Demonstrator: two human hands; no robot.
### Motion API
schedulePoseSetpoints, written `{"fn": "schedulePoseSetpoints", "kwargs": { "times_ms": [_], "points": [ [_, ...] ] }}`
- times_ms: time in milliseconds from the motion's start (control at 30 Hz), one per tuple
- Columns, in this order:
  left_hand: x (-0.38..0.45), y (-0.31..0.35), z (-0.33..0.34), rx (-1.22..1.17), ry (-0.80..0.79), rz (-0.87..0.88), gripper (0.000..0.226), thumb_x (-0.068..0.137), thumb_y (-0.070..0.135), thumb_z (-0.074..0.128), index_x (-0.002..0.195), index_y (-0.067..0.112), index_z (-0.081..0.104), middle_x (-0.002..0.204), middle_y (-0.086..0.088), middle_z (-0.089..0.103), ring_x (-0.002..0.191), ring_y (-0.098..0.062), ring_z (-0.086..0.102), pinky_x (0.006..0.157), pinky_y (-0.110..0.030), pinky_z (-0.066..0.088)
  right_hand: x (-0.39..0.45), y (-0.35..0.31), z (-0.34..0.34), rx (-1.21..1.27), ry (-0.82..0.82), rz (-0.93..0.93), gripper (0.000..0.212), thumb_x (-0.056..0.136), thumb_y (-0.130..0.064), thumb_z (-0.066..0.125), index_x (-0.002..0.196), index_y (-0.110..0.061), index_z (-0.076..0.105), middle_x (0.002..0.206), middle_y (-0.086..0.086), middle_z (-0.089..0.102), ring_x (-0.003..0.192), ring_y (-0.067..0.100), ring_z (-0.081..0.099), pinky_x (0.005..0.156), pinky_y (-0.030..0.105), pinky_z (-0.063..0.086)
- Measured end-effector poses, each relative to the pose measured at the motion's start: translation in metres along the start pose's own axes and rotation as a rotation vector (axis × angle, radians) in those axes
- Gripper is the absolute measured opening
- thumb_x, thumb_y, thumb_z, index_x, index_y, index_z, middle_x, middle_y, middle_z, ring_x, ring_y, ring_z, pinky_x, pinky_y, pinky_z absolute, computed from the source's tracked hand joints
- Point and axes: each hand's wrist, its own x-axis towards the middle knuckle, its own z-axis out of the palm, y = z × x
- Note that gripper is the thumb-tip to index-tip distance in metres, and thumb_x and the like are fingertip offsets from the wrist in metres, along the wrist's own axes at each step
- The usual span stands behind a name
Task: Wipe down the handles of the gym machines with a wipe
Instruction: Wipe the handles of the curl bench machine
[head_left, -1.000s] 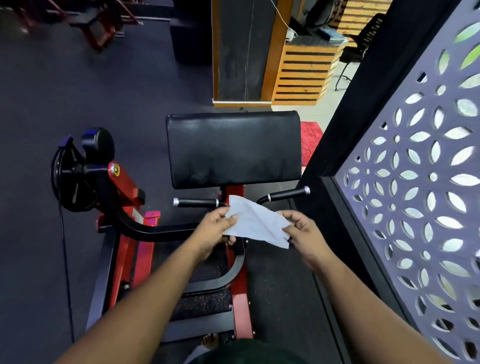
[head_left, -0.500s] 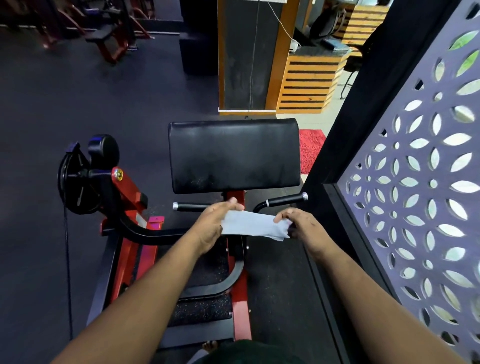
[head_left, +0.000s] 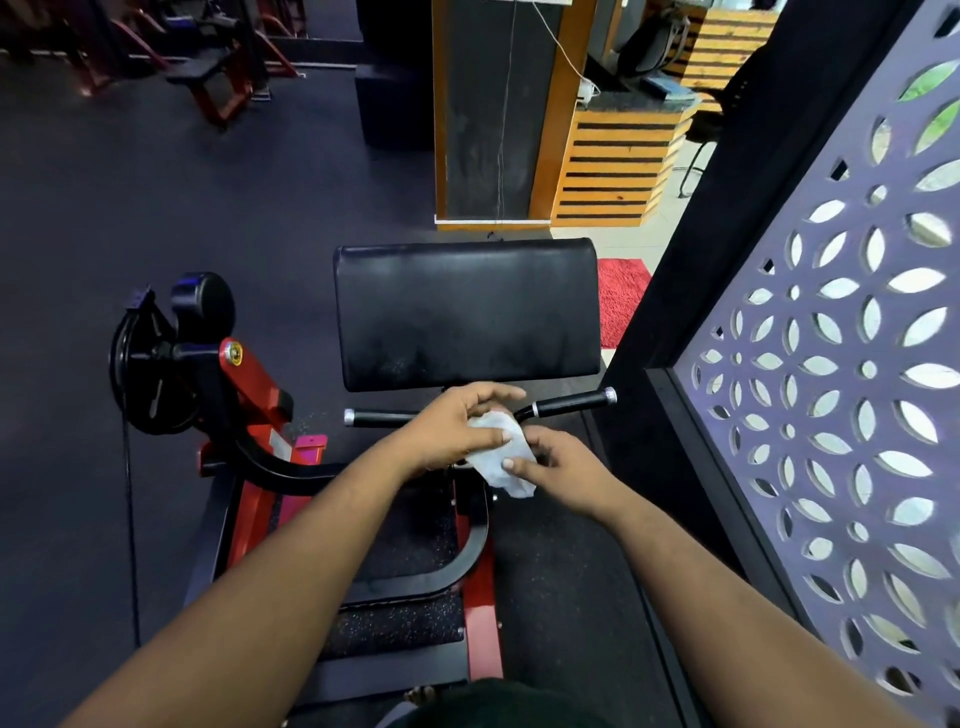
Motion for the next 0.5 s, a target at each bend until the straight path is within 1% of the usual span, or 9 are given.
{"fn": "schedulePoseSetpoints", "kwargs": {
  "times_ms": [33,100,133,167,200,267,333,433,500],
  "points": [
    [0.001,0.000,-0.001,-0.078,0.091,-0.007,0.048,0.092,0.005,0.074,0.136,0.021,0.063,0.124,0.005,0.069,0.112,-0.011,0.067,0.096,-0.025,0.055,0.002,-0.001,0.002,0.051,0.023,-0.006,0.018,0.094,-0.032,0.070,0.108,-0.021,0.070,0.100,-0.001,0.074,0.094,0.018,0.071,0.088,0.051,0.056],
    [-0.003,-0.009,0.003,-0.300,0.258,-0.095,0.044,0.095,0.021,0.074,0.137,0.023,0.059,0.119,0.002,0.067,0.106,-0.013,0.065,0.086,-0.027,0.055,0.003,-0.003,0.008,0.252,0.092,0.022,0.016,0.097,-0.021,0.067,0.111,-0.013,0.071,0.104,0.005,0.076,0.098,0.026,0.072,0.090,0.050,0.058],
    [-0.007,-0.016,0.006,-0.374,0.272,-0.153,0.045,0.096,0.034,0.072,0.137,0.025,0.057,0.121,0.004,0.068,0.106,-0.013,0.065,0.082,-0.031,0.054,0.003,-0.006,0.012,0.368,0.115,0.044,0.020,0.098,-0.016,0.066,0.117,-0.010,0.068,0.108,0.008,0.076,0.102,0.028,0.072,0.091,0.048,0.058],
    [-0.013,-0.026,0.013,-0.421,0.224,-0.209,0.049,0.094,0.045,0.071,0.136,0.025,0.057,0.124,0.005,0.070,0.110,-0.014,0.067,0.084,-0.036,0.054,0.004,-0.008,0.016,0.462,0.135,0.066,0.023,0.098,-0.013,0.065,0.121,-0.008,0.066,0.111,0.010,0.075,0.105,0.030,0.071,0.093,0.047,0.057],
    [-0.019,-0.036,0.019,-0.448,0.152,-0.260,0.051,0.093,0.048,0.069,0.134,0.022,0.058,0.126,0.003,0.072,0.114,-0.017,0.068,0.089,-0.042,0.055,0.006,-0.010,0.021,0.520,0.151,0.086,0.025,0.098,-0.010,0.064,0.123,-0.007,0.064,0.113,0.012,0.074,0.107,0.033,0.071,0.094,0.047,0.057],
    [-0.026,-0.049,0.031,-0.471,0.074,-0.324,0.037,0.095,0.034,0.069,0.126,0.015,0.063,0.120,-0.005,0.075,0.110,-0.022,0.071,0.091,-0.044,0.056,0.008,-0.008,0.030,0.558,0.167,0.115,0.025,0.099,-0.007,0.062,0.123,-0.006,0.064,0.113,0.013,0.074,0.108,0.035,0.070,0.094,0.048,0.057],
    [-0.025,-0.057,0.033,-0.437,0.117,-0.326,0.022,0.099,0.019,0.068,0.120,0.016,0.066,0.111,-0.006,0.078,0.098,-0.022,0.072,0.077,-0.036,0.056,0.010,-0.004,0.035,0.571,0.165,0.135,0.024,0.100,-0.008,0.060,0.123,-0.007,0.066,0.114,0.013,0.074,0.109,0.034,0.069,0.096,0.050,0.056],
    [-0.018,-0.058,0.026,-0.446,0.176,-0.308,0.021,0.102,0.010,0.062,0.122,0.016,0.066,0.103,-0.004,0.079,0.085,-0.018,0.070,0.065,-0.029,0.051,0.015,-0.001,0.036,0.590,0.196,0.140,0.021,0.101,-0.007,0.058,0.119,-0.006,0.069,0.115,0.016,0.073,0.111,0.036,0.068,0.098,0.051,0.054],
    [-0.014,-0.060,0.017,-0.448,0.192,-0.292,0.021,0.103,0.005,0.058,0.118,0.017,0.067,0.098,0.000,0.078,0.078,-0.013,0.068,0.060,-0.023,0.050,0.020,0.000,0.034,0.547,0.243,0.149,0.021,0.098,0.000,0.057,0.109,-0.007,0.074,0.109,0.017,0.074,0.104,0.033,0.069,0.094,0.051,0.053]
  ]
}}
